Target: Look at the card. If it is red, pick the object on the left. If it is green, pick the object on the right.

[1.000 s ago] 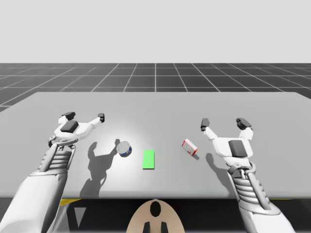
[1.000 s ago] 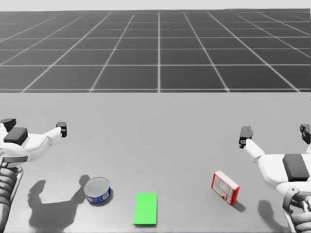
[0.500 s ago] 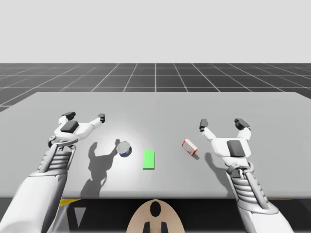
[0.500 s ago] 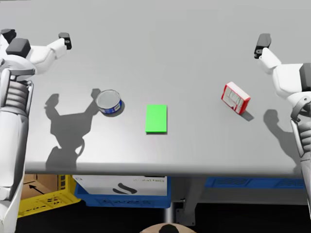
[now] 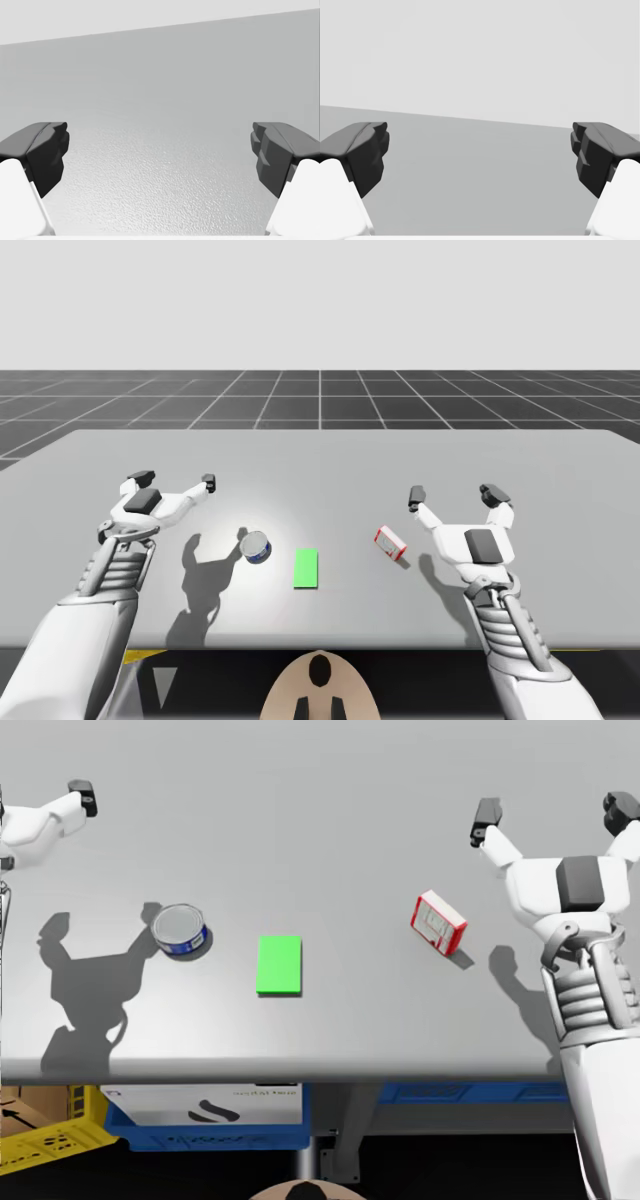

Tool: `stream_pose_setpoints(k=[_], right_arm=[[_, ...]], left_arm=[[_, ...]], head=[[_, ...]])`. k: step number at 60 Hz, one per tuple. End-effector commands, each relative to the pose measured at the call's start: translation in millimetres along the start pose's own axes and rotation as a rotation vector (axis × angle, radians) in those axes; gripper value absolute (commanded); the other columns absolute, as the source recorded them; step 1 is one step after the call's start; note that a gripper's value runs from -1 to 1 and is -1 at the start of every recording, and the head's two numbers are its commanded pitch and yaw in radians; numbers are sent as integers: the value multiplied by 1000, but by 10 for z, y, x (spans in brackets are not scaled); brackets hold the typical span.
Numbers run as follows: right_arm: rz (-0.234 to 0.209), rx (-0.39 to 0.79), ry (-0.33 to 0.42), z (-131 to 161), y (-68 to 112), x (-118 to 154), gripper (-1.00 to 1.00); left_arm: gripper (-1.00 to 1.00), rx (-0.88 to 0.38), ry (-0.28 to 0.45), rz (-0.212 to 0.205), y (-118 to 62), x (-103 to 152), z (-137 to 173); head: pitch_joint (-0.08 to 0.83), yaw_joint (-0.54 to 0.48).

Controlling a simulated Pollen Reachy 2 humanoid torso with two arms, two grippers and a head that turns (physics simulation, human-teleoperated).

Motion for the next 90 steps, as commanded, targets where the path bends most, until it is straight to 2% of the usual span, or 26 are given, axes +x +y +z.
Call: stream_pose_setpoints(k=[1, 21, 37, 38, 42, 46, 47, 51, 53, 58, 59, 62, 66, 69, 75, 79, 83, 90], right_arm=[[-10, 1, 2, 9, 27, -2, -1000], [-9, 6, 5, 16, 37, 2, -1000], [-13, 19, 16, 46, 59, 33, -1000], [-34, 46, 36, 54, 65, 39, -1000], [-27, 97, 57, 107, 111, 104, -1000], [-45, 116, 81, 160, 141, 175, -1000], [-38, 125, 85, 194, 150, 206, -1000], [-57, 156, 94, 286, 156, 281, -1000], [-64, 179, 131, 371, 154, 341, -1000], [-80, 249, 153, 507, 147, 413, -1000], [-60, 245, 160, 546, 149, 427, -1000], [-73, 275, 164, 620, 162, 437, -1000], [-40, 302, 148, 718, 177, 412, -1000], [-67, 349, 168, 806, 193, 375, -1000], [-89, 441, 209, 913, 194, 281, -1000], [-123, 493, 250, 949, 185, 167, -1000], [-152, 508, 275, 946, 175, 84, -1000], [-167, 514, 320, 915, 148, -72, -1000]], left_arm=[[-1000, -2, 1, 1, -2, -1, 2], [-1000, -3, -2, 8, -5, 10, 14], [-1000, -4, -4, 10, -9, 5, 17], [-1000, -4, -4, 10, -8, 5, 16], [-1000, -5, -6, 11, -7, 6, 15], [-1000, -8, -8, 6, -18, 2, 15], [-1000, -8, -8, 5, -19, -1, 14], [-1000, -9, -5, 4, -26, -6, 15], [-1000, -8, -3, 3, -25, -14, 9], [-1000, -4, 2, 5, -21, -25, 1], [-1000, -2, 4, 4, -21, -28, -2], [-1000, 1, 6, 3, -17, -37, -10], [-1000, 3, 9, 4, -18, -40, -12], [-1000, 6, 8, 5, -21, -36, -2], [-1000, 9, 6, 7, -13, -32, 4], [-1000, 8, 5, 8, -12, -32, 4], [-1000, 8, 6, 5, -14, -35, 3], [-1000, 7, 7, 3, -20, -40, 1]], head=[[759, -92], [710, -236], [687, -254], [685, -255], [677, -256], [680, -257], [682, -260], [685, -268], [683, -273], [682, -277], [683, -278], [683, -279], [682, -281], [679, -280], [678, -281], [677, -282], [677, -284], [674, -287]])
